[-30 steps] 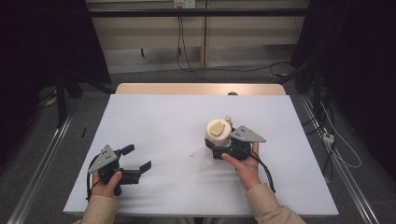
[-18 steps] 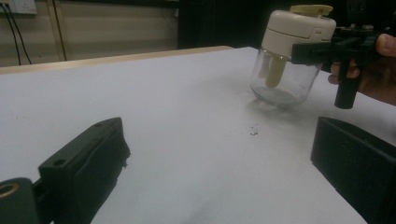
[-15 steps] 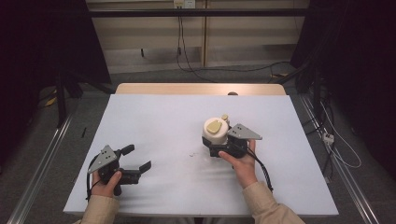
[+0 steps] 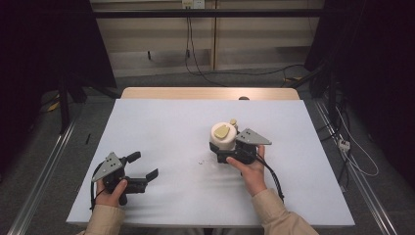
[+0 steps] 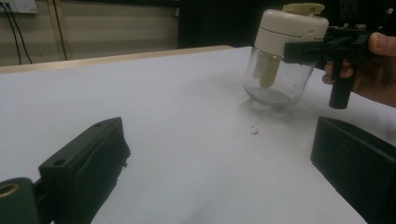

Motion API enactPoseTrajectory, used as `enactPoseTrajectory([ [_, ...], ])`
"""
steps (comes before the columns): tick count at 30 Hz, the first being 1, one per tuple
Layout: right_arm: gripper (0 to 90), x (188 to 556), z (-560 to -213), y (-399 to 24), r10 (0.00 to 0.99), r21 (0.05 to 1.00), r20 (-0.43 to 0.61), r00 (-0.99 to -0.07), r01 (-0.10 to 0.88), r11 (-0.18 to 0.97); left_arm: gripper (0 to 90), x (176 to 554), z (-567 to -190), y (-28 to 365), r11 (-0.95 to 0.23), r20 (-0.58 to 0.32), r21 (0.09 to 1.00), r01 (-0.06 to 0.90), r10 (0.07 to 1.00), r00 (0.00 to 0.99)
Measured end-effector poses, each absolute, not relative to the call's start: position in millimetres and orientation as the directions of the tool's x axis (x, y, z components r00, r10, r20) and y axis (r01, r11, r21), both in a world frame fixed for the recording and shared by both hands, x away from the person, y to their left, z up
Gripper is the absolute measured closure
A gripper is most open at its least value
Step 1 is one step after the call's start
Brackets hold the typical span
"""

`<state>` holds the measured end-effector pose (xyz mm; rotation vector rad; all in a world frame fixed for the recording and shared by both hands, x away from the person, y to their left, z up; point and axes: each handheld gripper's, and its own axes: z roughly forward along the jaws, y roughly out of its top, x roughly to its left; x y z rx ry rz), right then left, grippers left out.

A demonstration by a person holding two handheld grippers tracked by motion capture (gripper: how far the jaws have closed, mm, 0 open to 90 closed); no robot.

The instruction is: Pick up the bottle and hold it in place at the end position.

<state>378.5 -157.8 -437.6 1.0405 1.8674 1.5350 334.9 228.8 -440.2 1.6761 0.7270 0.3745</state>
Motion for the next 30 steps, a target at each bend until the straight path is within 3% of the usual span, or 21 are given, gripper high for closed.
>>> enactPoseTrajectory([
  [30, 7.0, 390, -440, -144, 0.801, 0.965, 0.094, -0.591, 0.251, 0.071, 3.0, 335, -440, 230, -0.089, -0.143, 0.962, 0.26, 0.646, 0.75],
])
